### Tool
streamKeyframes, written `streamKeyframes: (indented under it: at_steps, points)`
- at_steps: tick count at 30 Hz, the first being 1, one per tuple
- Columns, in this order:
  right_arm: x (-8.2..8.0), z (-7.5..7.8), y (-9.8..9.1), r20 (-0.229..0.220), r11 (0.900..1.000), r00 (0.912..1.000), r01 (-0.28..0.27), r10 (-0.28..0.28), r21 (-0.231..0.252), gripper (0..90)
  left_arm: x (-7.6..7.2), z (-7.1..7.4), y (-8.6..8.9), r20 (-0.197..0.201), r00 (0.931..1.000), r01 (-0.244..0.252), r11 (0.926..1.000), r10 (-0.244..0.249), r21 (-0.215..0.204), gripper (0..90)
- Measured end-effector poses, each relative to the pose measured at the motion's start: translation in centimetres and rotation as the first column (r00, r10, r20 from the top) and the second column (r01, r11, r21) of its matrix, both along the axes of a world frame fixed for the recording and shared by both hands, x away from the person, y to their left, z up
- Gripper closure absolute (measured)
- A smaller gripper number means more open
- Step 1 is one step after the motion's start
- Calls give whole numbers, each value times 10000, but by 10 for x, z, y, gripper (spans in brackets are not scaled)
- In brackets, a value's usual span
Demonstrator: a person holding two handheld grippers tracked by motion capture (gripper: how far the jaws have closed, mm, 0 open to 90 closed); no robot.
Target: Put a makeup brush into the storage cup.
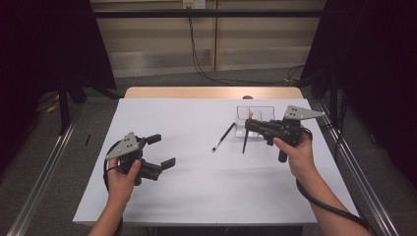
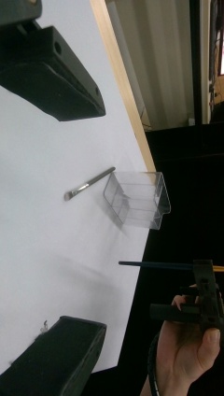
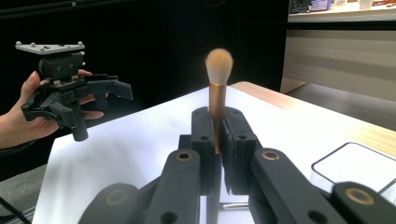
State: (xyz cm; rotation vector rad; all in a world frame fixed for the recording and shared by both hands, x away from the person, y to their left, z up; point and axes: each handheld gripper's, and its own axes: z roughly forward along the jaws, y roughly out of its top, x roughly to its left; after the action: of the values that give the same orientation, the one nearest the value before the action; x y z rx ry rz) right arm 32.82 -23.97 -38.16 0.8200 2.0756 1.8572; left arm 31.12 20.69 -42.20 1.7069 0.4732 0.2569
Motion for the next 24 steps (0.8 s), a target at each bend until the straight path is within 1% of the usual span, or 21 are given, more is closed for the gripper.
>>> streamKeyframes:
  at_steps: [2,4,7,9,11,13,14,16,20,24]
  points:
    - [1,0,-1,-7,10000,10000,32,-32,15,843,-2,0,2,39,10000,2,10000,-2,56,0]
    - [2,0,-1,-14,10000,10000,35,-35,36,843,-3,-1,4,52,10000,-28,10000,28,10,0]
    - [3,1,-1,6,9999,10000,81,-81,-60,844,-4,-2,6,70,9999,-77,10000,77,-44,0]
    - [4,2,-1,47,9999,9999,93,-93,-45,843,-4,-3,8,90,9999,-106,9999,106,19,0]
    - [4,4,0,66,9999,9999,108,-107,-89,843,-4,-3,9,54,10000,-68,9999,68,-87,0]
    - [5,5,0,102,9999,9999,110,-109,-114,843,-4,-4,10,113,9999,-117,9999,117,3,0]
    - [6,5,0,105,9999,9999,126,-125,-117,843,-5,-4,11,53,9999,-99,9999,100,-46,0]
    - [7,6,-1,121,9997,9997,208,-206,-106,843,-5,-5,12,68,9999,-133,9999,133,31,0]
    - [11,8,-1,104,9995,9995,287,-286,-109,844,-6,-8,14,19,9999,-106,9999,106,6,0]
    - [15,10,1,152,9993,9993,357,-355,-133,843,-6,-8,15,51,9999,-105,9999,105,23,0]
